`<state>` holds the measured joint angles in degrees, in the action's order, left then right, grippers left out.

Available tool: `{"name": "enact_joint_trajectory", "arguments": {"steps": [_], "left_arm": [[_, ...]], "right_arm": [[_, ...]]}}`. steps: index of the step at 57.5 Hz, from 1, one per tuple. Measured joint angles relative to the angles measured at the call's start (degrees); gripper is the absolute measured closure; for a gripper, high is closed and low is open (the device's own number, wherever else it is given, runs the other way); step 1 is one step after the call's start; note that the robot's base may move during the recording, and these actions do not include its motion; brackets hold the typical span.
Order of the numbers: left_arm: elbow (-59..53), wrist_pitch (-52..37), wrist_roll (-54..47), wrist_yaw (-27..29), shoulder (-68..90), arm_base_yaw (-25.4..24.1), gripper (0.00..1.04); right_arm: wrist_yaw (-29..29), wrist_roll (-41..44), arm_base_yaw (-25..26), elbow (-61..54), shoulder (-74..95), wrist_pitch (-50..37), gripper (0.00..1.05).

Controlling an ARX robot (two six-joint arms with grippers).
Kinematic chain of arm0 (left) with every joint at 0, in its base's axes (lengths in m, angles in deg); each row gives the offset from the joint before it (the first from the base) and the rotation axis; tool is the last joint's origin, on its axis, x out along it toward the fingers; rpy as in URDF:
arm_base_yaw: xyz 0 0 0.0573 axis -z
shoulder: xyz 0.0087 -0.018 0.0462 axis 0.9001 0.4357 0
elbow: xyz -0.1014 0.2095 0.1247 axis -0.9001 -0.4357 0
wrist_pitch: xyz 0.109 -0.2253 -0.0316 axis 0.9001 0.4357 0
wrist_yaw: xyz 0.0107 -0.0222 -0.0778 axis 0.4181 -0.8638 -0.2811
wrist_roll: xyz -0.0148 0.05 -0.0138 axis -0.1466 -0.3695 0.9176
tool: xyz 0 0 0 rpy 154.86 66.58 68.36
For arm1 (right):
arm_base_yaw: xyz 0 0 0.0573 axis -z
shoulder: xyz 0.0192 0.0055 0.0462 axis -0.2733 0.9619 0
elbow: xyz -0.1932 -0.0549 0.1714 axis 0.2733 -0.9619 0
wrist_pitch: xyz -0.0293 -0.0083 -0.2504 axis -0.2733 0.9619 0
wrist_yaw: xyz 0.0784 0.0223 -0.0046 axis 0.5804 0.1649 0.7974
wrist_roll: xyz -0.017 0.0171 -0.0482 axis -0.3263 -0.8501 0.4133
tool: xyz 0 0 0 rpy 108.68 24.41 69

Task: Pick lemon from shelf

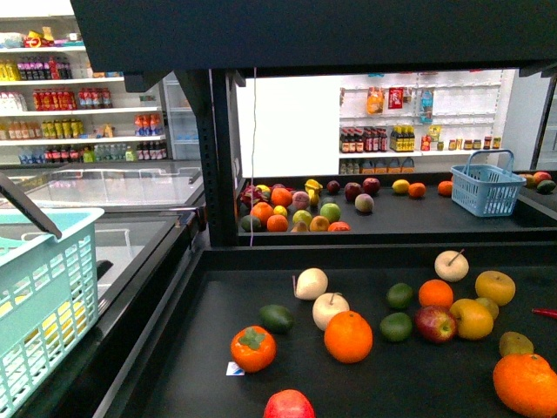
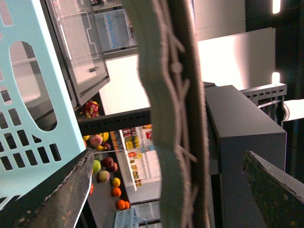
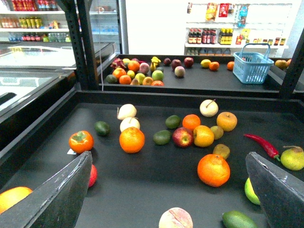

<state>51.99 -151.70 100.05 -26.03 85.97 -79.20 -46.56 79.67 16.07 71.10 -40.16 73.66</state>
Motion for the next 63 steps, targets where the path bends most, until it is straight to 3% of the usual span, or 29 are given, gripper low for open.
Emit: {"name": "enact_joint_trajectory", "arguments": {"steps": [19,35,41,48,52,55,63], "left_arm": [[-2.34,17.03,-8.28,0.13,-9.79,-2.49,0.08],[-5.42,38.45,-27.58,5.81,-22.99,-3.04,0.08],[-8.83,48.35,-38.38,10.54,-31.82,-0.96,0.08],[-15.45,61.09,-54.55,15.1,-47.43,6.23,0.08],[-20.76,55.65,-62.99,8.57,-55.12,8.59,0.18],[-26.34,51.34,-70.77,8.87,-63.34,12.44,0.29],[-36.09,58.71,-77.2,8.96,-81.07,14.93,0.54]], "right_arm": [[-0.02,0.0,0.02,0.0,0.0,0.0,0.07],[-0.02,0.0,0.02,0.0,0.0,0.0,0.07],[-0.02,0.0,0.0,0.0,0.0,0.0,0.07],[-0.02,0.0,0.0,0.0,0.0,0.0,0.07],[-0.02,0.0,0.0,0.0,0.0,0.0,0.07],[-0.07,0.0,0.0,0.0,0.0,0.02,0.07],[-0.11,0.0,0.0,0.0,-0.07,0.02,0.07]]}}
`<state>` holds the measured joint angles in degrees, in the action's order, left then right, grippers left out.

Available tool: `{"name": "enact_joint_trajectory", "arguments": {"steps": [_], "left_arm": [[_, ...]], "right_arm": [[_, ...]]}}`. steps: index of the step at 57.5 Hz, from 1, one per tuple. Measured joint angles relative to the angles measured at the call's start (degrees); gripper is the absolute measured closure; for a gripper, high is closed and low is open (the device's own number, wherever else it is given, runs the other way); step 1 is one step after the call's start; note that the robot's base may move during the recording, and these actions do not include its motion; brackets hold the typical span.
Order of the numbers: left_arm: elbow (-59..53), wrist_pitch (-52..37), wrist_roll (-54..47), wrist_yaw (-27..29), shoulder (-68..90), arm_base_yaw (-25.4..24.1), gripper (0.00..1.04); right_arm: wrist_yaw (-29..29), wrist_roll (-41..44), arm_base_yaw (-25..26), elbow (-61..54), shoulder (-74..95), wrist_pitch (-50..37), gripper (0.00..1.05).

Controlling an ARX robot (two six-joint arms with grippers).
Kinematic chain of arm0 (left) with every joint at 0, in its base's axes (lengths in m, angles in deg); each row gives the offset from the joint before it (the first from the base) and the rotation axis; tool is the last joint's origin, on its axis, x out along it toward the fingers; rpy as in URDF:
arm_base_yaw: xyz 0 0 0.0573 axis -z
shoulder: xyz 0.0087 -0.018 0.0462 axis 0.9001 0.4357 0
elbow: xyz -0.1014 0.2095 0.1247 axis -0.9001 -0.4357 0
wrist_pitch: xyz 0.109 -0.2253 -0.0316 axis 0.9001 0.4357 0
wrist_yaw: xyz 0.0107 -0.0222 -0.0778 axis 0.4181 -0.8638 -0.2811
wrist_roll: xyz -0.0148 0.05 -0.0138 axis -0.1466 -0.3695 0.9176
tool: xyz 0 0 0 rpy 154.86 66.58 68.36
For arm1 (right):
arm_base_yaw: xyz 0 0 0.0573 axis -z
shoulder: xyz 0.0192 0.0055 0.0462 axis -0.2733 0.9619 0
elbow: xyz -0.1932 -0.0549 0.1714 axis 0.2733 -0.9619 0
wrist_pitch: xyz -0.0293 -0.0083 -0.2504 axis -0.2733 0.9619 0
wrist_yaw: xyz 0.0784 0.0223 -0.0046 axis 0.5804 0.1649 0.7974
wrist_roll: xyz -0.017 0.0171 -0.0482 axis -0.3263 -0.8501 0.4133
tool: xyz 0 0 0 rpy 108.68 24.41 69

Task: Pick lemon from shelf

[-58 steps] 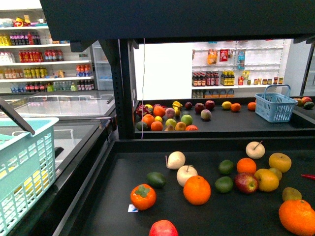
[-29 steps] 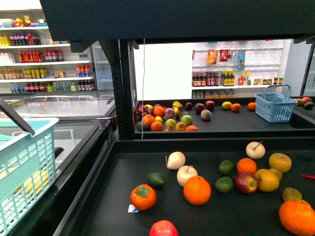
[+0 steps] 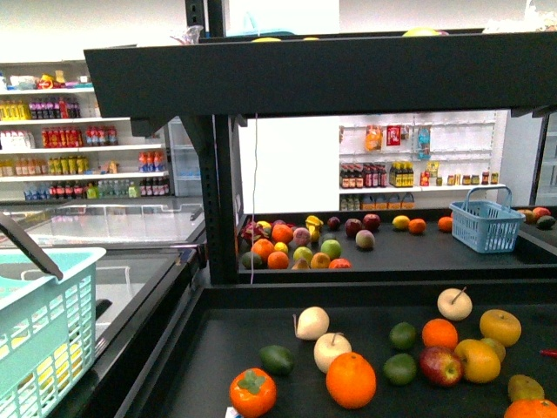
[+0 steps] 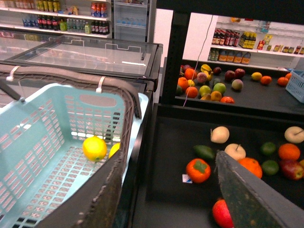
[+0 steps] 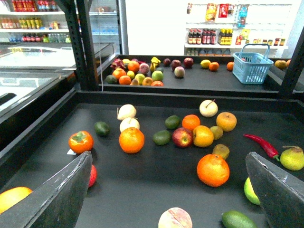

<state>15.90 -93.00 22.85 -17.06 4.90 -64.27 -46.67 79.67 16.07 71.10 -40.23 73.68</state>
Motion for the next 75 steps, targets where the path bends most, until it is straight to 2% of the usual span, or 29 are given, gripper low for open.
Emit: {"name": "enact_joint_trajectory", "arguments": {"steps": [5,6,15,21,61,66,68,75], "left_arm": [[-5.7,3.54,-1.49,0.02,-10.08,0.0,0.72],[-5.99,3.58,-1.53,0.02,-10.51,0.02,0.73],[-14.56,2.58,-1.99,0.04,-20.11,0.0,1.03],[-18.78,7.96,-2.34,0.04,-27.47,0.02,1.02],[-22.32,7.87,-2.38,0.02,-32.74,0.02,1.02],[-22.32,7.87,-2.36,0.04,-32.74,0.02,0.86],[-22.32,7.87,-2.36,0.02,-32.74,0.02,0.76],[-22.32,7.87,-2.36,0.04,-32.74,0.02,0.54]], "right_arm": [[0.04,0.0,0.0,0.0,0.02,0.0,0.07],[0.07,0.0,0.0,0.0,0.0,0.0,0.07],[0.09,0.0,0.0,0.0,0.0,0.0,0.07],[0.09,0.0,0.0,0.0,0.0,0.0,0.07],[0.11,0.0,0.0,0.0,0.0,0.0,0.07],[0.09,0.0,0.0,0.0,0.0,0.0,0.07],[0.09,0.0,0.0,0.0,0.0,0.0,0.07],[0.11,0.0,0.0,0.0,0.0,0.0,0.07]]}}
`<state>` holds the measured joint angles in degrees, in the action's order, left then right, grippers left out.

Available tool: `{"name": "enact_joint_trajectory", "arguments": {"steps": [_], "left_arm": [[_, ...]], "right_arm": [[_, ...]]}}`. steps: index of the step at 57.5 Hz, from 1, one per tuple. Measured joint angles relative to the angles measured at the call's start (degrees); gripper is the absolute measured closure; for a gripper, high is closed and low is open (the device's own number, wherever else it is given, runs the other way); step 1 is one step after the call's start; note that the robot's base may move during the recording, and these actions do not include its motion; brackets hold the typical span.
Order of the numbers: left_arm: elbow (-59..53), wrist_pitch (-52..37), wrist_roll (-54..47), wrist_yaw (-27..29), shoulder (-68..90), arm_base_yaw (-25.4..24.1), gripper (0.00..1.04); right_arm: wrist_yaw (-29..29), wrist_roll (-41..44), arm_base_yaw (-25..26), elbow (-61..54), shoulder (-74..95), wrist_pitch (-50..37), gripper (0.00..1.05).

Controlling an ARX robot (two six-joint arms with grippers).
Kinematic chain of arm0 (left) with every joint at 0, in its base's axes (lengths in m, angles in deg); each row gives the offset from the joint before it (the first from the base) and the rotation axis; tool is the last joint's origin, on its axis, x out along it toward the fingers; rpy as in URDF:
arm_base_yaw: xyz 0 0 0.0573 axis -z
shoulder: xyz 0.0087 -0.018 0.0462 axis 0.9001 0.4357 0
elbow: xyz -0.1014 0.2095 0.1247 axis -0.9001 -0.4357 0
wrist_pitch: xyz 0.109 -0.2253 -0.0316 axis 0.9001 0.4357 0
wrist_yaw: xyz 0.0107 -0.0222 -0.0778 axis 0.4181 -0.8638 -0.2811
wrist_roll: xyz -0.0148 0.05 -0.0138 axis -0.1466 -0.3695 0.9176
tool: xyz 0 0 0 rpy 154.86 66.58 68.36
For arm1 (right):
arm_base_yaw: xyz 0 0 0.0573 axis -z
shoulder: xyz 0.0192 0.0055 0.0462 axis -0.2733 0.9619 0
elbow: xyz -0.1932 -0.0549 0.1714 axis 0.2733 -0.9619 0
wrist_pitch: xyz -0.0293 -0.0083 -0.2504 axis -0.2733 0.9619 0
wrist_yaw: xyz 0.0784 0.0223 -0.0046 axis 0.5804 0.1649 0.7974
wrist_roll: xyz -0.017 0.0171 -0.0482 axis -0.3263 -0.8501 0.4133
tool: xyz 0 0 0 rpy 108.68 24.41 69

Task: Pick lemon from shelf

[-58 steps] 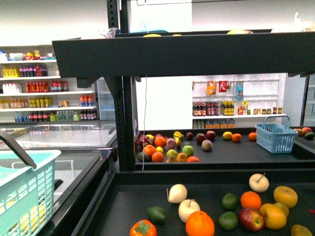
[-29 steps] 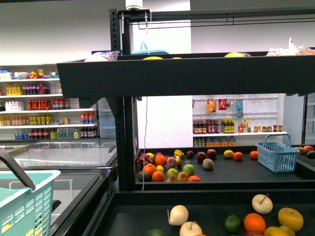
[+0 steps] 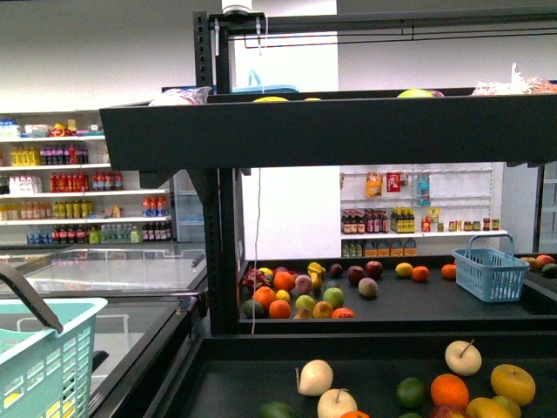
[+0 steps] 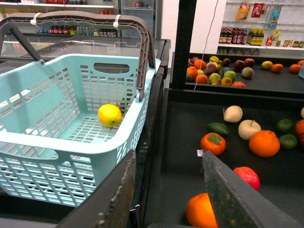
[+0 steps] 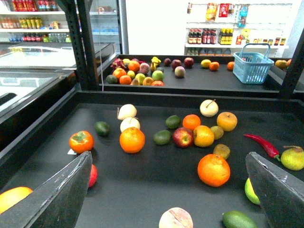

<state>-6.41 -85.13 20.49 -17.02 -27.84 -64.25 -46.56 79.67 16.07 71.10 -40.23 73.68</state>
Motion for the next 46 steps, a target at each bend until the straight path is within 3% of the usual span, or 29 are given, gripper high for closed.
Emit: {"name": "enact_joint_trajectory", "arguments": {"steps": [3,6,7,46], "left_arm": [[0.0,0.0,0.0,0.0,0.0,0.0,0.44],[0.0,0.0,0.0,-0.02,0.0,0.0,0.27],[0.0,0.0,-0.13,0.0,0.0,0.0,0.08],[0.0,0.0,-0.13,-0.02,0.0,0.0,0.08]], "right_arm": [[-0.02,0.0,0.0,0.0,0.0,0.0,0.07],[0.0,0.0,0.0,0.0,0.0,0.0,0.07],[-0.02,0.0,0.0,0.0,0.0,0.0,0.07],[0.0,0.0,0.0,0.0,0.0,0.0,0.07]]}}
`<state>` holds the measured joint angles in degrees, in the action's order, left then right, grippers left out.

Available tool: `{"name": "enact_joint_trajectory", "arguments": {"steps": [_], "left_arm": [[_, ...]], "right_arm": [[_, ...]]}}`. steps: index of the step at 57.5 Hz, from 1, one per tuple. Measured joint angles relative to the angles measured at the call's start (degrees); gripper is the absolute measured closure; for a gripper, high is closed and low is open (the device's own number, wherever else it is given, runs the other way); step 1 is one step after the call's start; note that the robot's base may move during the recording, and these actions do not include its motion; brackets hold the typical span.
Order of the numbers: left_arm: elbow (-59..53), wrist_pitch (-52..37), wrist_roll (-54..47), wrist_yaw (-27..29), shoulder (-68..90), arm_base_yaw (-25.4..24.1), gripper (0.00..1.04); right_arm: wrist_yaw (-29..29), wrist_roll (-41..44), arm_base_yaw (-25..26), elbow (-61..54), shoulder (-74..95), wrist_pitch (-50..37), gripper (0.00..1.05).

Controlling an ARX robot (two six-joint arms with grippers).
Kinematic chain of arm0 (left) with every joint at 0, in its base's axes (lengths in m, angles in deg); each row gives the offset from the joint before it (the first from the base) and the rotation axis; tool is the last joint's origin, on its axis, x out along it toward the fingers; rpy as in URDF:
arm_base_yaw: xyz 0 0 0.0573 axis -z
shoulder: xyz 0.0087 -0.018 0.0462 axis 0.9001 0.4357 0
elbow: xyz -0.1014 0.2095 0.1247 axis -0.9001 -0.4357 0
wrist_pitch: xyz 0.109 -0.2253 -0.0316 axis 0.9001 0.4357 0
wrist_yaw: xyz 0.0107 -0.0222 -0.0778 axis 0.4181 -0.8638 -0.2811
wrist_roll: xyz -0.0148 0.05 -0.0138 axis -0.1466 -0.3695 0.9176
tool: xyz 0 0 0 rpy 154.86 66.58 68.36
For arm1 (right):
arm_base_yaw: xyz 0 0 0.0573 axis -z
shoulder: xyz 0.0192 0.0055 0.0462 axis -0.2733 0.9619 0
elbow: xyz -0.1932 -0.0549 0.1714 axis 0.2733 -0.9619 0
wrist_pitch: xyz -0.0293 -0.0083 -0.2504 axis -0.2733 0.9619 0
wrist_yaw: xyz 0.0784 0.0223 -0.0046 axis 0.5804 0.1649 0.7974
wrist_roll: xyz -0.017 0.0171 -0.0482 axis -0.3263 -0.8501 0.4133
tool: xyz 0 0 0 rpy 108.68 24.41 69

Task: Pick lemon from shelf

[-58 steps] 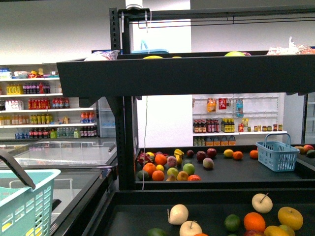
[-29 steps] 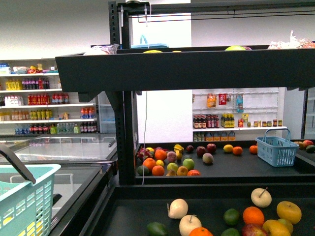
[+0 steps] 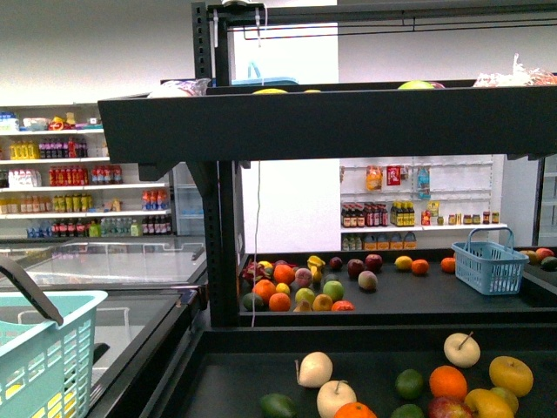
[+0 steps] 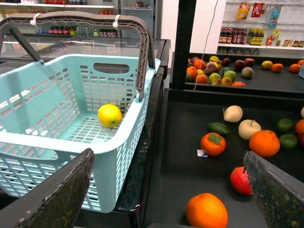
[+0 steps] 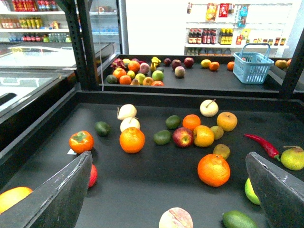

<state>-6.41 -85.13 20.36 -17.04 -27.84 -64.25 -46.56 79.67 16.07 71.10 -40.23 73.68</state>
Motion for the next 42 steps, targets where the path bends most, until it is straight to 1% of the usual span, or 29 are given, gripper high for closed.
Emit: {"name": "enact_joint_trajectory", "arguments": {"steps": [42], "left_arm": [[0.0,0.0,0.0,0.0,0.0,0.0,0.08]], "right_arm": [[0.0,0.0,0.0,0.0,0.0,0.0,0.07]]}}
